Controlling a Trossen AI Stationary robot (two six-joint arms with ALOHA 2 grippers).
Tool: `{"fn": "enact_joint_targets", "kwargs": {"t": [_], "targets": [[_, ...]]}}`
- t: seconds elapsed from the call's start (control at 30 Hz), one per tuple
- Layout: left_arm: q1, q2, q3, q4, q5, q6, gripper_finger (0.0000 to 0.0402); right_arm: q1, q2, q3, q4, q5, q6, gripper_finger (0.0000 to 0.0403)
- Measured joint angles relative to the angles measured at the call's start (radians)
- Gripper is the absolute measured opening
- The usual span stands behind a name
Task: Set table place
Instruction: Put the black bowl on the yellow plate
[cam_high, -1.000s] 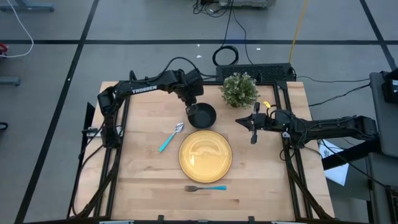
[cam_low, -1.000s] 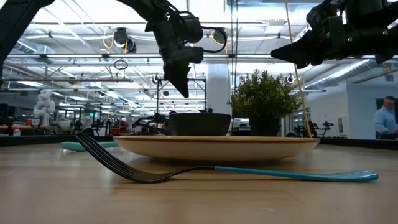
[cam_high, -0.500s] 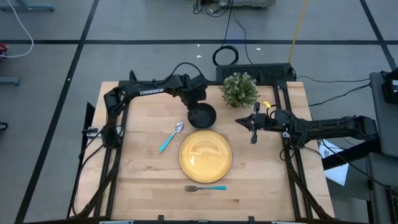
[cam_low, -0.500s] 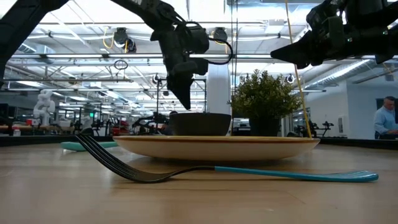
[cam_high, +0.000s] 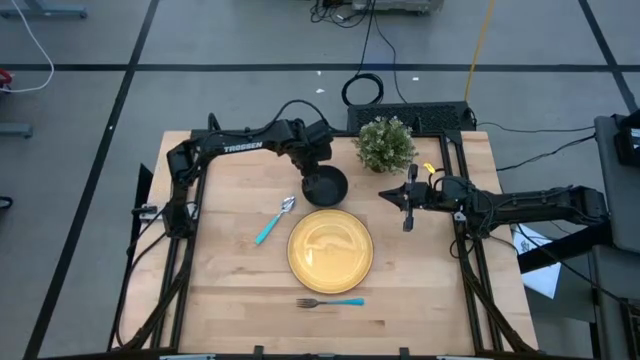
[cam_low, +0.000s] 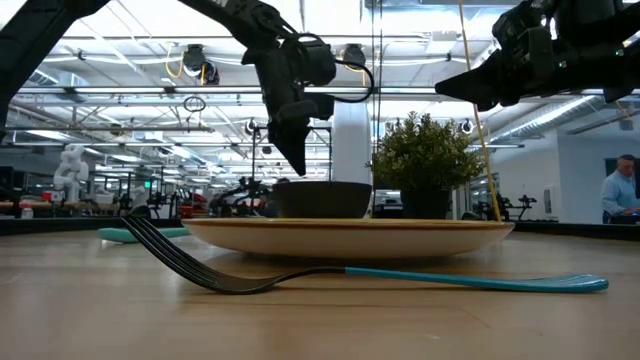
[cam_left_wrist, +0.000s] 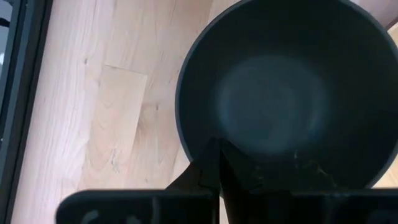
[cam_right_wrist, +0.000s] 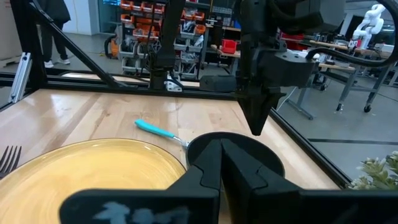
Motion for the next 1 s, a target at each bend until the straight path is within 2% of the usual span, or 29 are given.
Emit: {"fn": "enact_joint_targets", "kwargs": {"t": [0.27,0.43,0.87,1.0], "targets": [[0.000,0.000,0.000,-0.002,0.000,0.002,0.0025,0.000,0.000,0.000,0.000,0.000,0.009,0.0000],[0.000,0.000,0.000,-0.015,-0.001,0.018,0.0051,0.000,0.000,0.000,0.000,0.000,0.022,0.0000],[-0.001,0.000,0.000,-0.015,-0.002,0.019,0.0180,0.000,0.000,0.000,0.000,0.000,0.024,0.0000],[-0.003,0.000,0.000,-0.013,-0.055,0.001,0.0226,0.000,0.000,0.000,0.000,0.000,0.025,0.0000]]}}
